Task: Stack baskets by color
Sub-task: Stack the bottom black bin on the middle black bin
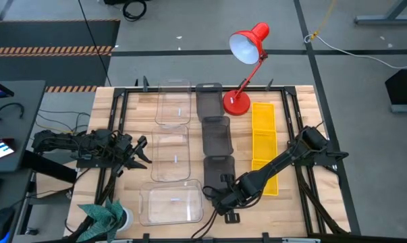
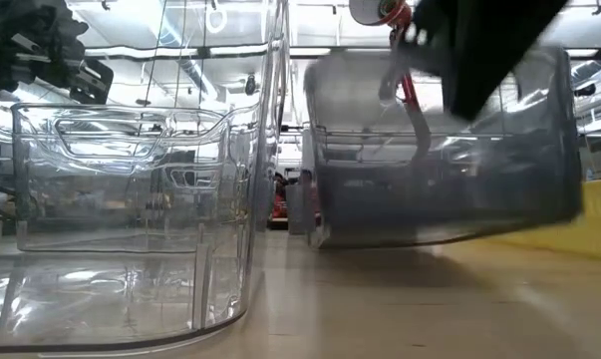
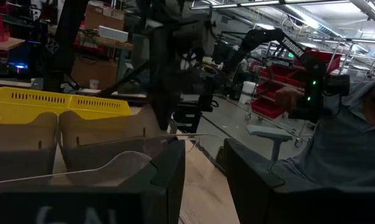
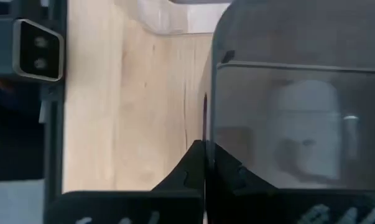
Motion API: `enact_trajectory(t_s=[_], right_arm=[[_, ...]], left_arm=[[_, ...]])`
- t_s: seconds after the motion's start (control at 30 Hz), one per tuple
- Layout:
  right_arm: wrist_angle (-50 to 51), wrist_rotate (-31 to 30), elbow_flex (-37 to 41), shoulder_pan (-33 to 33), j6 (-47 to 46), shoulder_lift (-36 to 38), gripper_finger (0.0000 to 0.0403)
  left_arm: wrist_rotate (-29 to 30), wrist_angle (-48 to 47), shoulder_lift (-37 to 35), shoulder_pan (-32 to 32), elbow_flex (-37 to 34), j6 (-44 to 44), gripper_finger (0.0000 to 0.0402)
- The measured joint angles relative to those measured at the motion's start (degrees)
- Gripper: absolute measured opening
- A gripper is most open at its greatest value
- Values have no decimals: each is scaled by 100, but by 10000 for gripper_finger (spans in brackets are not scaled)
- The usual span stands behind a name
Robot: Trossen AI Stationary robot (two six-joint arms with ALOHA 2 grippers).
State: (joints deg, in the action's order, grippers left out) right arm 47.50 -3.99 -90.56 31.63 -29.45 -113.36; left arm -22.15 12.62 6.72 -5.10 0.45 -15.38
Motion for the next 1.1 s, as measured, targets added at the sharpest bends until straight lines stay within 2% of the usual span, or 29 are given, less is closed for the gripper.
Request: enact_trajectory(t_s=[0.27,0.43,0.57,0.87,1.1], right_arm=[[1630,-245,-1343,93,342,17,3],[2426,-971,-1811,78,604,22,3],[2858,-1393,-1818,-91,891,22,2],[3071,-1474,-1545,-683,1522,22,2],[2552,-1589,-831,-1225,1943,595,2]], left_arm=[[0,-44,0,-2,2,-1,117],[0,-51,1,0,1,1,117],[0,-50,2,-2,0,-2,117],[0,-50,2,-2,1,-4,117],[0,-48,2,-2,0,0,117]])
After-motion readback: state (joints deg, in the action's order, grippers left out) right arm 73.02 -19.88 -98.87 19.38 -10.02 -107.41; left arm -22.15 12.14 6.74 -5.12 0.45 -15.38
